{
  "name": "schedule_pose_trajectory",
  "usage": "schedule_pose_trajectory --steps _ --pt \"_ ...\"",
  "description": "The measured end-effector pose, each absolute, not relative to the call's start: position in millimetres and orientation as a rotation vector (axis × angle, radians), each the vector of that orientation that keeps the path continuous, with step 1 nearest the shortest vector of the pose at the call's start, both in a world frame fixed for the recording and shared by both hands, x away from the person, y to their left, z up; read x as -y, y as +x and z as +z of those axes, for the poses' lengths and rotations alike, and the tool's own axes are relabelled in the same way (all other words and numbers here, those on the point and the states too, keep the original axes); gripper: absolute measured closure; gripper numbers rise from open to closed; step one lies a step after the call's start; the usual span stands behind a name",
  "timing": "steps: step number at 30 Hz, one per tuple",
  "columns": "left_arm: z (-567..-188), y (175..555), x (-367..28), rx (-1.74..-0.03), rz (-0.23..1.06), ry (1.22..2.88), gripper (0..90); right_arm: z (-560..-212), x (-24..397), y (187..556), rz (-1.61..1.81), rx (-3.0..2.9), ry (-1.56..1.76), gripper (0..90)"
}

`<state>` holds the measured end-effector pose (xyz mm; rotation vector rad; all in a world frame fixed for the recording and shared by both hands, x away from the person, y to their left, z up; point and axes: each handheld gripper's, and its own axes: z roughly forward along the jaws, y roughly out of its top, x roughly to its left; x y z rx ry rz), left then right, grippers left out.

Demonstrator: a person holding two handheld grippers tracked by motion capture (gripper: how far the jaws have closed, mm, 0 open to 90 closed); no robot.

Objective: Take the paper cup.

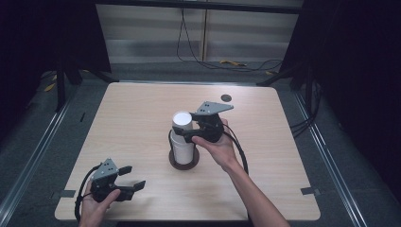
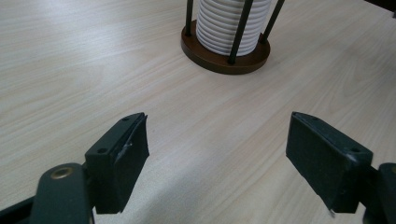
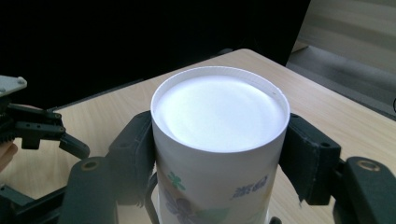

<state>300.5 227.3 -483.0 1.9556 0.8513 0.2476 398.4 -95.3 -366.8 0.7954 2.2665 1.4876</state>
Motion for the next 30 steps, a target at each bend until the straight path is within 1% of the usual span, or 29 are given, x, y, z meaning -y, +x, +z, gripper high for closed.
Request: schedule_pose_trajectory --steps 11,30 --pt "-483 301 -226 -0.846 0.231 1.957 19.2 -353 97 396 1.517 -2.236 0.771 33.3" --pt "-483 302 -226 -0.864 0.238 1.942 18.8 -344 105 392 1.609 -2.166 0.769 33.9"
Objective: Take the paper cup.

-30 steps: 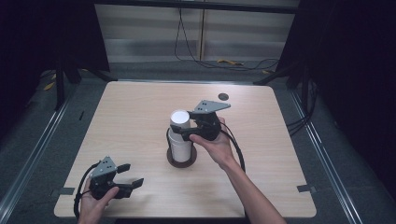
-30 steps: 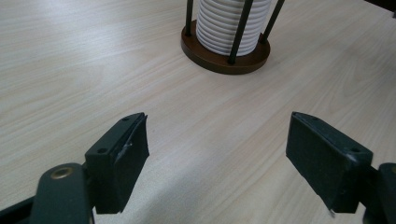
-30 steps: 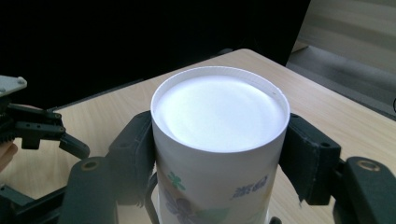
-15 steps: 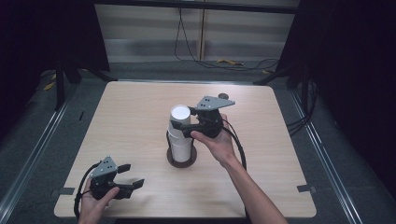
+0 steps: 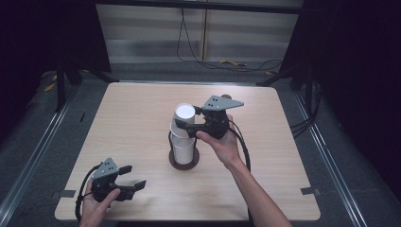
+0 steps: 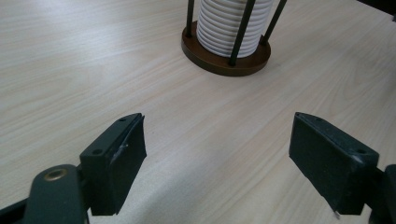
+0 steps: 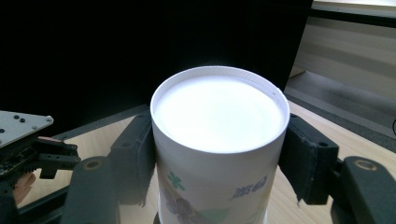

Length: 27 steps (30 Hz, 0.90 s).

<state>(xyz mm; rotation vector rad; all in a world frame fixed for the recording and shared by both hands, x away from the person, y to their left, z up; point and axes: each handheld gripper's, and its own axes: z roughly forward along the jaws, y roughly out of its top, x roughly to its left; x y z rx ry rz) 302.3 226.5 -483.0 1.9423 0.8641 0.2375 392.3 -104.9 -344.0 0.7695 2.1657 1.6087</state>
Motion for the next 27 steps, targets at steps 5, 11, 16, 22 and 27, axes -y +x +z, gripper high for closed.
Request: schedule_pose_trajectory --steps 5,11,16,22,27 --pt "-482 303 -225 -0.861 0.231 1.933 18.9 -340 106 392 1.623 -2.156 0.762 33.9" --pt "-478 303 -224 -0.846 0.225 1.922 18.9 -330 107 389 1.649 -2.132 0.741 34.1" --pt "-475 304 -223 -0.838 0.220 1.903 18.8 -326 112 386 1.671 -2.113 0.740 34.2" --pt "-468 306 -220 -0.809 0.215 1.880 18.9 -323 118 381 1.696 -2.098 0.729 34.2" --pt "-461 308 -216 -0.775 0.188 1.871 18.9 -317 128 372 1.731 -2.083 0.718 34.2"
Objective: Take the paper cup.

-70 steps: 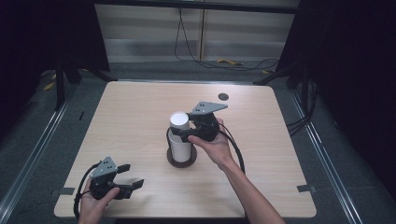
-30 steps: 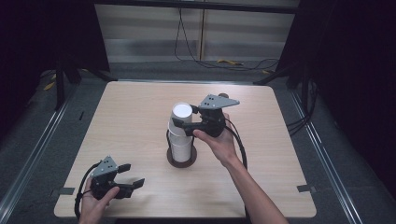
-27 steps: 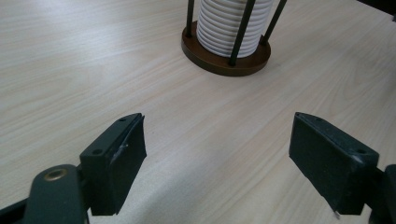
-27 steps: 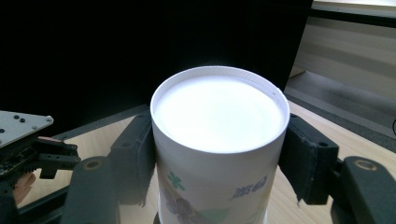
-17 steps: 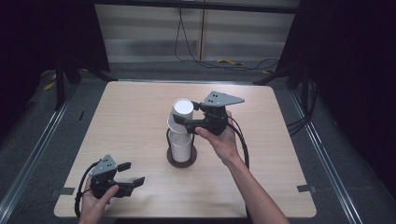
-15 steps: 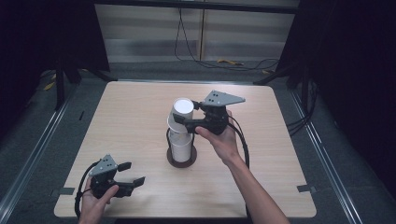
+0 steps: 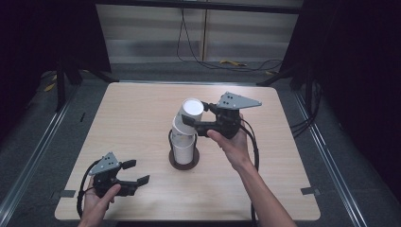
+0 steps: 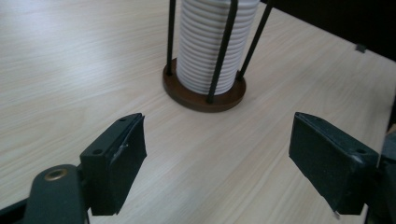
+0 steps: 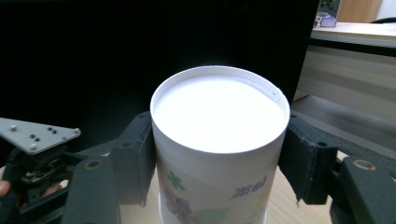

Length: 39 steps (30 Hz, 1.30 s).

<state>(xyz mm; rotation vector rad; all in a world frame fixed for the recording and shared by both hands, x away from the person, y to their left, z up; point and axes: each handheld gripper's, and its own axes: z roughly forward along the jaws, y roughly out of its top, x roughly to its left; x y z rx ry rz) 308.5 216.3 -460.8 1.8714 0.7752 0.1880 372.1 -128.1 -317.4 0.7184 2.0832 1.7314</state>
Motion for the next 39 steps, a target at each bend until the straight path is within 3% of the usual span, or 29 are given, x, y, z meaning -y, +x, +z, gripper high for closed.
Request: schedule_pose_trajectory --steps 21,39 --pt "-429 320 -182 -0.621 0.153 1.859 16.0 -335 159 345 1.759 -2.129 0.771 34.3" --pt "-413 326 -157 -0.538 0.140 1.854 16.0 -359 160 333 1.769 -2.214 0.792 34.3"
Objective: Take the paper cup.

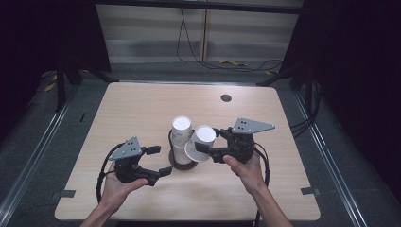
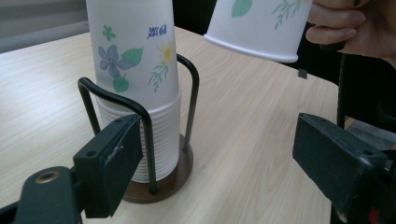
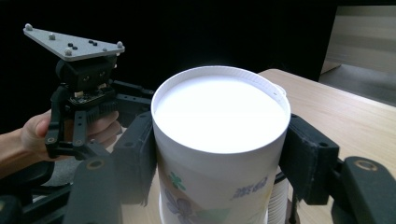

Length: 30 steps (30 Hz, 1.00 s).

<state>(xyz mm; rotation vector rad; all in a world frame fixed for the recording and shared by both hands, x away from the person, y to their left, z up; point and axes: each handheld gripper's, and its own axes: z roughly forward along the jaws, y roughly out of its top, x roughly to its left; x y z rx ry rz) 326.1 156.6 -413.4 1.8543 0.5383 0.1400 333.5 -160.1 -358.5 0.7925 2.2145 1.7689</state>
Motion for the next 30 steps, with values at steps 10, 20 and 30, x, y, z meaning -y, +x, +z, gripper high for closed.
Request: schedule_pose_trajectory --steps 10,20,30 --pt "-407 329 -141 -0.483 0.136 1.852 16.0 -368 151 335 1.773 -2.274 0.790 34.4" --pt "-411 330 -128 -0.443 0.098 1.865 15.9 -371 143 334 1.779 -2.318 0.779 34.4" --pt "-414 328 -120 -0.424 0.087 1.875 15.8 -376 135 333 1.783 -2.350 0.767 34.4"
